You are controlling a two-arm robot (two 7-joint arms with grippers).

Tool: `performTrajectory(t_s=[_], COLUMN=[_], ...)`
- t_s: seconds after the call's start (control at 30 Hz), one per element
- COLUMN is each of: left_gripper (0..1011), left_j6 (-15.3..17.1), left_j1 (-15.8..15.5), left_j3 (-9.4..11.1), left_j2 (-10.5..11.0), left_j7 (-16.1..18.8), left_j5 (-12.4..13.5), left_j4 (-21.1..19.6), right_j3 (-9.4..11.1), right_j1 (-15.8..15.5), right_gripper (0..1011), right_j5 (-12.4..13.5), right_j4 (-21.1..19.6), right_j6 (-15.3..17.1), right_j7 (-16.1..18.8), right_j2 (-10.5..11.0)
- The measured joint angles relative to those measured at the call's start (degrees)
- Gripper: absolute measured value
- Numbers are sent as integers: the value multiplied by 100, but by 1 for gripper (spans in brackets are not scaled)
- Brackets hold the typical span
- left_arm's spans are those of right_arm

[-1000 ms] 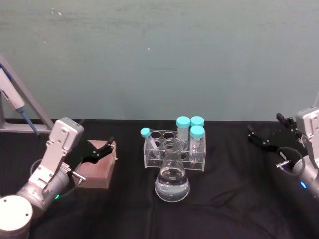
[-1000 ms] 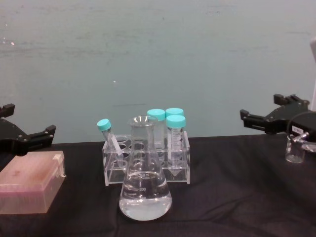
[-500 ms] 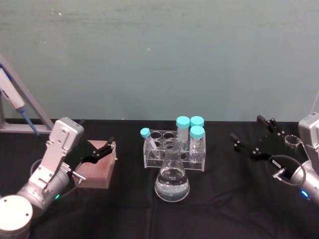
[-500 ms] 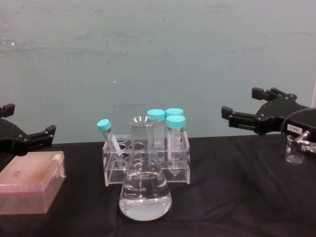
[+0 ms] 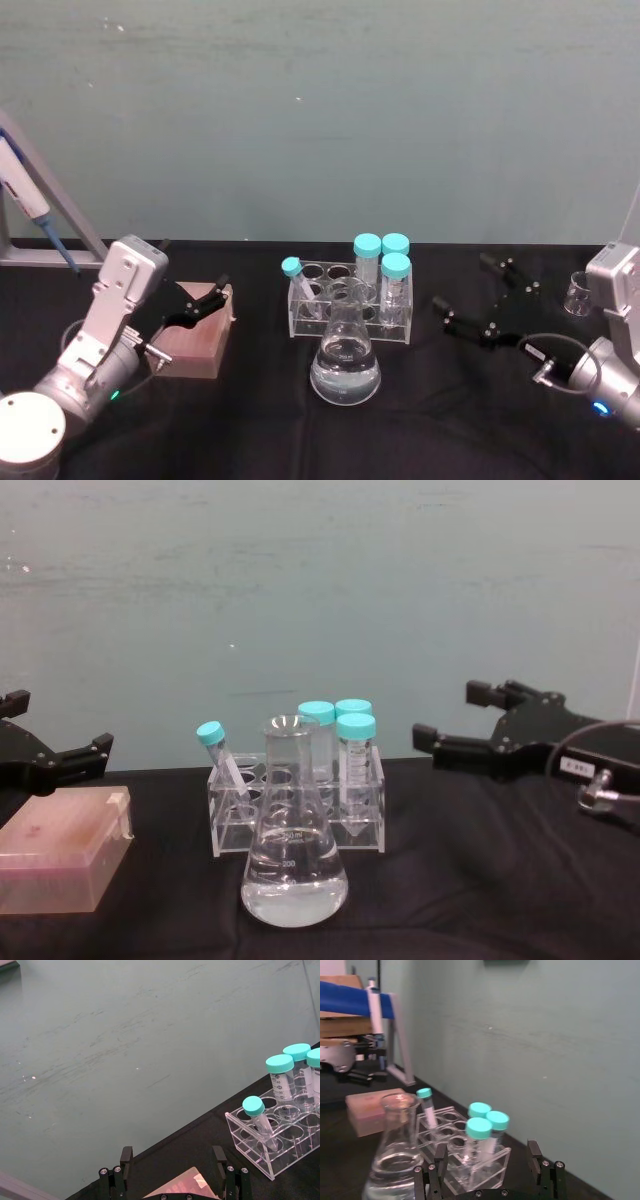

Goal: Place the experimental apparatus aside using one hand.

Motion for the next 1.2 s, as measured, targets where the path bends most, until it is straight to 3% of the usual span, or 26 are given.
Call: performTrajectory(t_s=[0.5,1.2], left_gripper=[1000,1000], left_j6=[0,0], left_j1=[0,0], left_j3=[0,0], left_j2=[0,0], left_j7=[0,0], left_j5=[0,0], left_j4=[0,0], right_j3=[-456,-863], right_j1=[320,675], right_gripper=[1003,1003], right_j5=[345,866], right_j4=[407,867], right_j6=[-109,-249], right_j7=[678,1350], right_j2=[16,-15])
